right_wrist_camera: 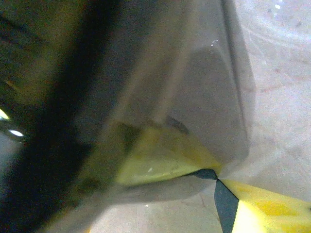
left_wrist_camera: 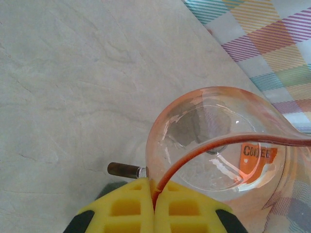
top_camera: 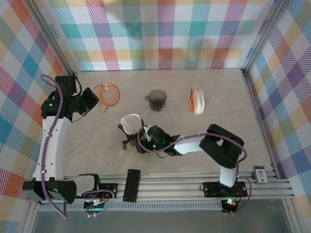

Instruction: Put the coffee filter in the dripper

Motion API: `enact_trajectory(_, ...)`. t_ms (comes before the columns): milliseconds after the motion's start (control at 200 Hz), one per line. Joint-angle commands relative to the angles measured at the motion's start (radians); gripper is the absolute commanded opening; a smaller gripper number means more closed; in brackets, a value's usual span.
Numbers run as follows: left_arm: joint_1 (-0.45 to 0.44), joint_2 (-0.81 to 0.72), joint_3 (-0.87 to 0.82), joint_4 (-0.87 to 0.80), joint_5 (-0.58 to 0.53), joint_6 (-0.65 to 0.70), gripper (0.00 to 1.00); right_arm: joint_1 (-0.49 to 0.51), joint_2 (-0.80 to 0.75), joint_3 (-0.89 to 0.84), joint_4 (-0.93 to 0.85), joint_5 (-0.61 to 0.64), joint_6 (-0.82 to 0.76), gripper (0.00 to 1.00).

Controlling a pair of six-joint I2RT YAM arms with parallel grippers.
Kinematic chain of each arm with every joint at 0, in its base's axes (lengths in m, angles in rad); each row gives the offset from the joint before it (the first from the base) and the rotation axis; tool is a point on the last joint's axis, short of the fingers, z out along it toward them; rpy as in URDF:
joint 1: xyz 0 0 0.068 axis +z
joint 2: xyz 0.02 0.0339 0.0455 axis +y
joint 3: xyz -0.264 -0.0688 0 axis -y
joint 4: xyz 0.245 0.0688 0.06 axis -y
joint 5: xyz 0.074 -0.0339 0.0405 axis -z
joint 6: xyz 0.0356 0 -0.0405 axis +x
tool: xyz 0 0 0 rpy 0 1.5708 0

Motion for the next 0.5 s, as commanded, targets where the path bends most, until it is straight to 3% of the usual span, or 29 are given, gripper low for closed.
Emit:
enact_trajectory(0,0.015,0.005,0.062,0.026,0.032,-0.017,0.0,-0.007,0.039,0.052,0.033,0.009,-0.028,0.65)
enact_trajectory(495,0.015,0.03,0.164,0.013,0.045,-0.029,0.0,-0.051,0.21,0.275,-0.017,-0.043,-0.023,0.61)
